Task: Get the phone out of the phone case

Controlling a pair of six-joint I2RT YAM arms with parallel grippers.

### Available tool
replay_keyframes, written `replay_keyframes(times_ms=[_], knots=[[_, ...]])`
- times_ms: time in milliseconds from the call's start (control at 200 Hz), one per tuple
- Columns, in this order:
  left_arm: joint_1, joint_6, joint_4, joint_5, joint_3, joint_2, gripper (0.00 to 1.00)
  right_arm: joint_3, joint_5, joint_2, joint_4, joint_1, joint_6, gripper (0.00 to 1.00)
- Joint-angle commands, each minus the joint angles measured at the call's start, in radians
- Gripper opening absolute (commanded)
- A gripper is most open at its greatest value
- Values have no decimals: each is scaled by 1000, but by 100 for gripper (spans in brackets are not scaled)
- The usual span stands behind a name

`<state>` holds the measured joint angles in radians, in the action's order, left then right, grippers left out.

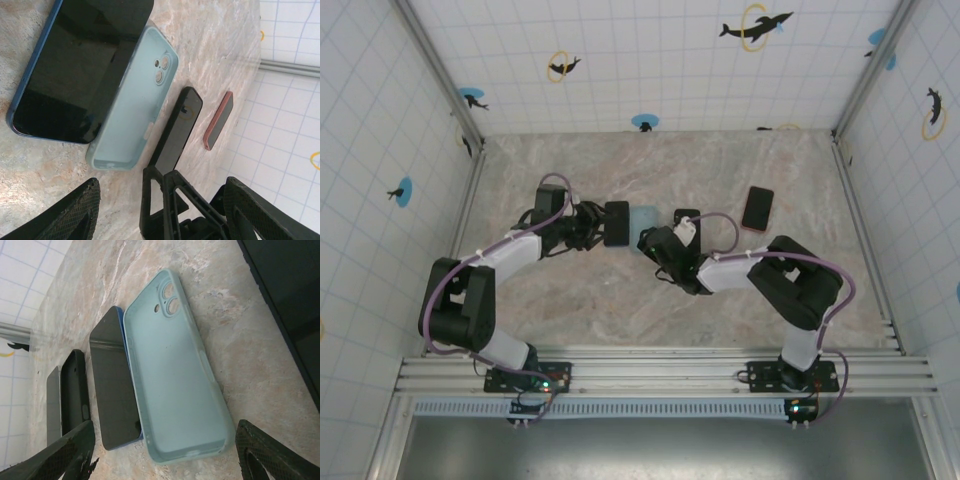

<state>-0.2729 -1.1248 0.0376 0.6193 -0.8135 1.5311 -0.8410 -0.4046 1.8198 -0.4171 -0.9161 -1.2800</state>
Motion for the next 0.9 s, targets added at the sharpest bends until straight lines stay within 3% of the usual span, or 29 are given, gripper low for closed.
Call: replay_keyframes(times_ms=[0,155,255,340,465,671,896], knots=[[9,31,-25,9,-22,-25,67,-43,-3,-63,27,14,61,76],[10,39,-40,7,-8,-59,67,-60,72,-119,88,45,222,77],[8,50,-57,2,14,-88,67,-97,99,-144,184,38,423,77],[8,64,-77,-8,31,-117,67,-100,194,-161,246,46,614,77],[9,71,-86,-7,62,-154,67,-138,175,-163,473,11,886,77],[9,92,-113,-6,63,-170,67,-54,81,-179,487,-32,1022,78],[10,118,-135,-2,46,-162,67,-76,78,-93,486,-35,1054,77]])
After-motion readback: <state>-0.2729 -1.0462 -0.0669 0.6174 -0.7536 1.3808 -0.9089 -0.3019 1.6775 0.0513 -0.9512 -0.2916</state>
